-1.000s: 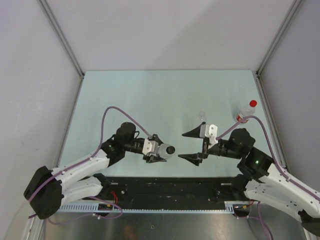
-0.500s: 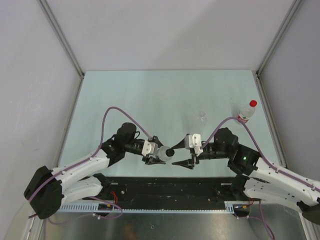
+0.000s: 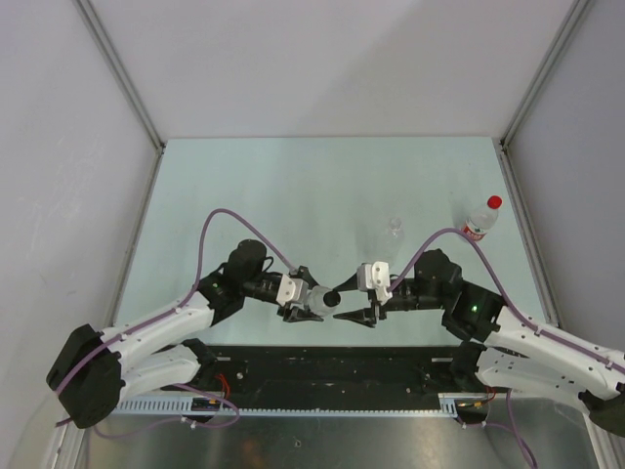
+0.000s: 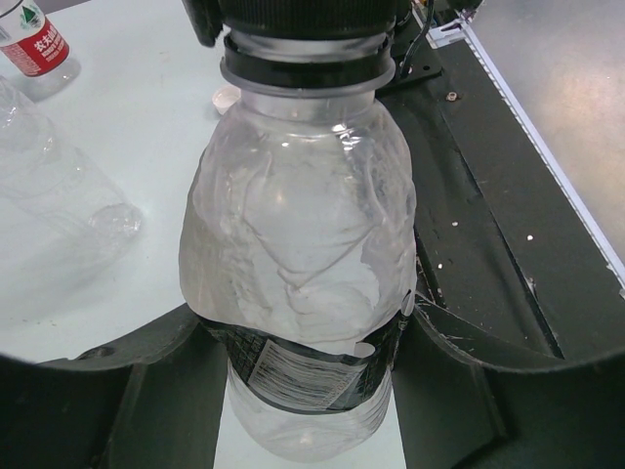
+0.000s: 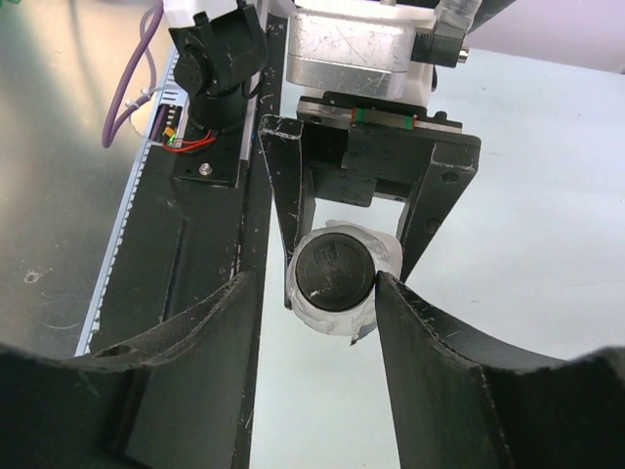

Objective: Screw on the bottle caps
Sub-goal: Screw the bottle cap onto the plastic bottle.

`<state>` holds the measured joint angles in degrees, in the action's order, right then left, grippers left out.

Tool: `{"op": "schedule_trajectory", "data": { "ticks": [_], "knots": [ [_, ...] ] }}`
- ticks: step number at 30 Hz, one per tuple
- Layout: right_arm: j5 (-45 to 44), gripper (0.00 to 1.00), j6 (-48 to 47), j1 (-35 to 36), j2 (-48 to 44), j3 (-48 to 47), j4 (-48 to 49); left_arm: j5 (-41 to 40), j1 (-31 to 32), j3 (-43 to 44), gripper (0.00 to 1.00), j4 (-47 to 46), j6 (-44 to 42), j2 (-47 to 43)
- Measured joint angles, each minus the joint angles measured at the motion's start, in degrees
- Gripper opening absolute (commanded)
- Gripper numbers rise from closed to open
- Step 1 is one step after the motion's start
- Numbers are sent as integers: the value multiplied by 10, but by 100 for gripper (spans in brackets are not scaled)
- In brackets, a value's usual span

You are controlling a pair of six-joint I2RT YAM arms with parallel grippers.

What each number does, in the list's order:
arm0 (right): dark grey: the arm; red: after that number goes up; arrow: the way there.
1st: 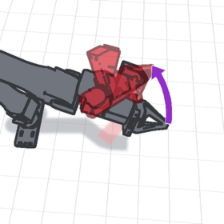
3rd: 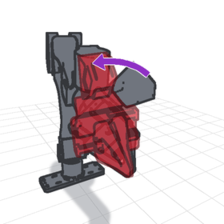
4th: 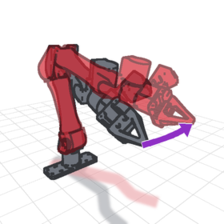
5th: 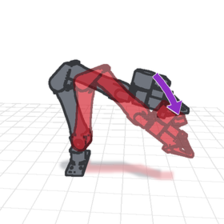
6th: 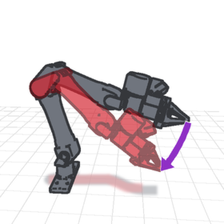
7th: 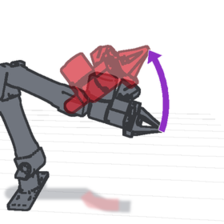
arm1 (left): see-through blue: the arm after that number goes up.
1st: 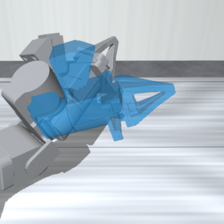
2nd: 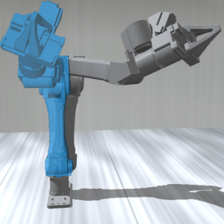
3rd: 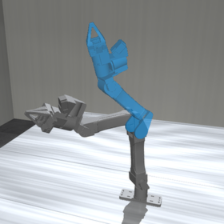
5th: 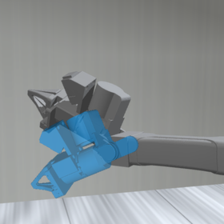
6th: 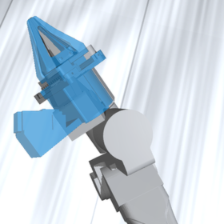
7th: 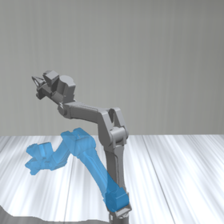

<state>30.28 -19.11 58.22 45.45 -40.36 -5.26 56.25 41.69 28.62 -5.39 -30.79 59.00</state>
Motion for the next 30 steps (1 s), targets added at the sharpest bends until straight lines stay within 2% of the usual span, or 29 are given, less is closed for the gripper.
{"op": "schedule_trajectory", "data": {
  "ticks": [6, 12, 20, 23, 30],
  "knots": [
    [3, 54, 0, 1, -4, -1, 12, 0, 0, 0, 25, 0, -3, 1],
    [2, 42, -1, 1, -5, -2, 16, 5, 0, 0, 25, 0, -5, 1],
    [-10, 36, 0, 2, -5, -2, 19, 10, 0, 0, 27, 1, -7, 1],
    [-16, 28, 0, 5, -5, -2, 19, 9, 0, 0, 27, 2, -7, 1],
    [-50, 25, 12, 14, -4, -3, 19, -11, 0, 1, 26, 5, 4, -4]
  ]
}}
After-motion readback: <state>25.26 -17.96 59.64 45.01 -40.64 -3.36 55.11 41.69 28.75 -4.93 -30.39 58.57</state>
